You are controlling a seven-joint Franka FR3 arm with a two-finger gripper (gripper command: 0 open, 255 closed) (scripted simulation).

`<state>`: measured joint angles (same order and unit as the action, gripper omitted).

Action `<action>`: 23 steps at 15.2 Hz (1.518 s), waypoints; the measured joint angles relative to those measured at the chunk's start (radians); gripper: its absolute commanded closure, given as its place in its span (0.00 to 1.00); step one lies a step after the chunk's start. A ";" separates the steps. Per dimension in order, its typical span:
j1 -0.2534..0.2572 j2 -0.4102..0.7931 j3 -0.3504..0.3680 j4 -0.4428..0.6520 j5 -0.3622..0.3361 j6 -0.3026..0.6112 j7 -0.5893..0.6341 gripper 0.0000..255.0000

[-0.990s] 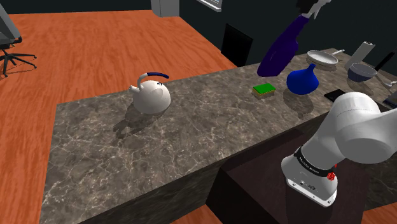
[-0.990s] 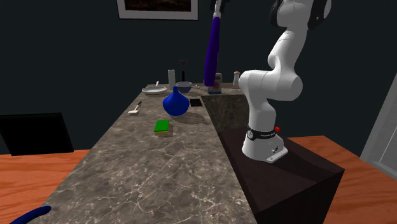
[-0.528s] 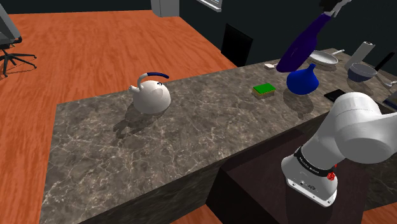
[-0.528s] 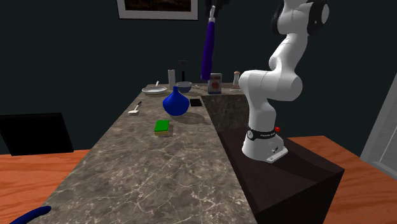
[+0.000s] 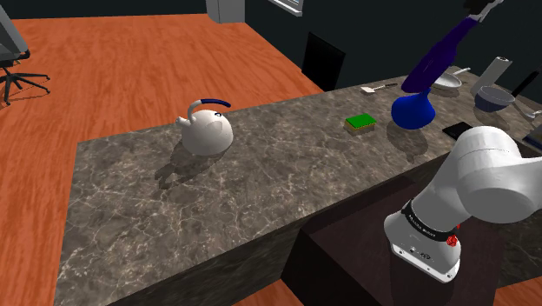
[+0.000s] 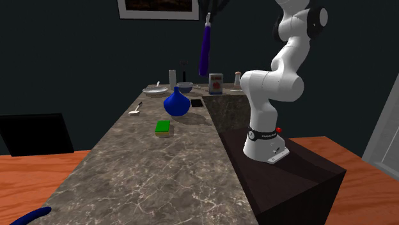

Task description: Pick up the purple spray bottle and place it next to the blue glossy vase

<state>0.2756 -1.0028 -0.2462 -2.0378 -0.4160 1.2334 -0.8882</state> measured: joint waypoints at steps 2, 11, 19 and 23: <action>-0.003 -0.016 -0.042 0.013 -0.038 -0.011 -0.050 1.00; 0.002 -0.040 -0.224 0.115 -0.196 -0.035 -0.264 1.00; 0.008 -0.073 -0.329 0.110 -0.282 0.002 -0.352 1.00; -0.005 -0.114 -0.338 0.041 -0.296 0.030 -0.341 1.00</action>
<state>0.2703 -1.1167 -0.5845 -1.9973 -0.7120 1.2635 -1.2292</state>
